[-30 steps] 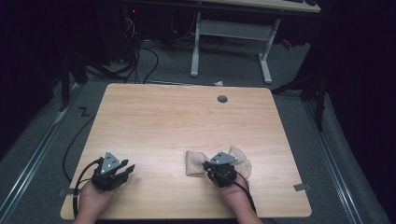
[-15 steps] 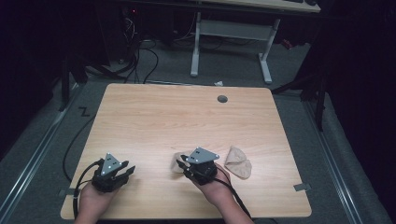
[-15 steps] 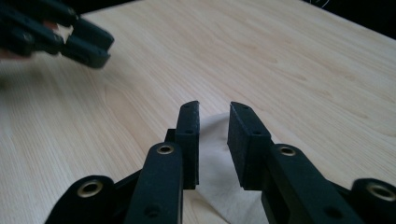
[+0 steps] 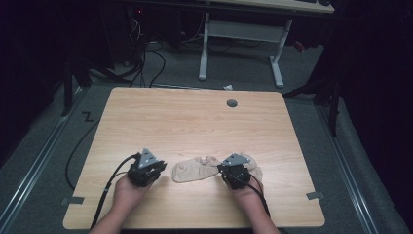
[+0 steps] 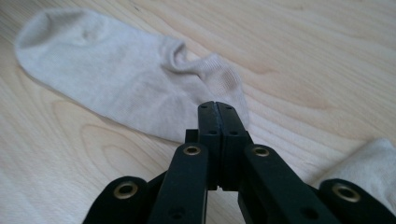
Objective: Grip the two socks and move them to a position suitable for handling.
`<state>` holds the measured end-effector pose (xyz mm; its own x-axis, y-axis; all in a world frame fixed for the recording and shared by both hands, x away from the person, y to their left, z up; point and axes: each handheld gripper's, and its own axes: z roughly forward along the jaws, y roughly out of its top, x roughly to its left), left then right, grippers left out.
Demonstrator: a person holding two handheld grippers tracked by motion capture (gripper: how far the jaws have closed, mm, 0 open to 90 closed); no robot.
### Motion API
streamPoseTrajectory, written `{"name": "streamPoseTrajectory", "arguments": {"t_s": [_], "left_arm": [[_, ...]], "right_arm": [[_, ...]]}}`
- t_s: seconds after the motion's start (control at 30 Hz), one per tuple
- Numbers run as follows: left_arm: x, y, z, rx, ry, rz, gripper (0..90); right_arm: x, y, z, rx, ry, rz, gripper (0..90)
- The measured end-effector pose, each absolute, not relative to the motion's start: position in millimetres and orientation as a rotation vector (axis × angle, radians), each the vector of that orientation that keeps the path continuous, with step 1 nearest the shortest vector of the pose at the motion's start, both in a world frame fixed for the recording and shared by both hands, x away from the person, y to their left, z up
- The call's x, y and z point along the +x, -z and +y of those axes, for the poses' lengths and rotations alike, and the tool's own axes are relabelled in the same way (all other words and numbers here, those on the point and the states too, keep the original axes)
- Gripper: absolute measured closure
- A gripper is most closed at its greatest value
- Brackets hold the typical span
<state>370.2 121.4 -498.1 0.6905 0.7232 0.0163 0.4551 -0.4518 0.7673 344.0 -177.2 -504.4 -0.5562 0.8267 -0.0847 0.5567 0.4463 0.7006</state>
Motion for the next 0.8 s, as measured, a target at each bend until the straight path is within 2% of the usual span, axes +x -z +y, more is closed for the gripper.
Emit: {"name": "streamPoseTrajectory", "arguments": {"t_s": [0.07, 0.17, 0.33, 0.47, 0.7, 0.77, 0.8], "left_arm": [[379.5, 500.4, 104.0, 2.123, -0.409, 0.911, 79.9], [371.8, 504.7, 82.8, 2.161, -0.403, 0.854, 77.8], [368.3, 521.0, 81.4, 2.227, -0.41, 0.883, 78.8], [361.4, 524.2, 92.9, 2.223, -0.385, 0.884, 79.6], [326.5, 520.6, 121.9, 2.275, -0.326, 0.833, 78.8], [319.0, 517.8, 129.7, 2.277, -0.34, 0.826, 73.2], [315.8, 514.8, 133.9, 2.26, -0.355, 0.819, 73.2]], "right_arm": [[347.5, 508.4, -178.6, 1.167, -0.843, 2.274, 89.7], [358.4, 511.0, -181.6, 1.191, -0.861, 2.253, 86.7], [372.9, 521.6, -174.3, 1.202, -0.856, 2.294, 88.1], [355.9, 521.4, -174.7, 1.18, -0.887, 2.334, 88.8], [306.6, 520.7, -154.7, 1.069, -0.928, 2.434, 88.5], [296.5, 519.4, -145.7, 1.014, -0.933, 2.458, 86.9], [296.5, 519.4, -145.7, 1.014, -0.933, 2.458, 86.9]]}}
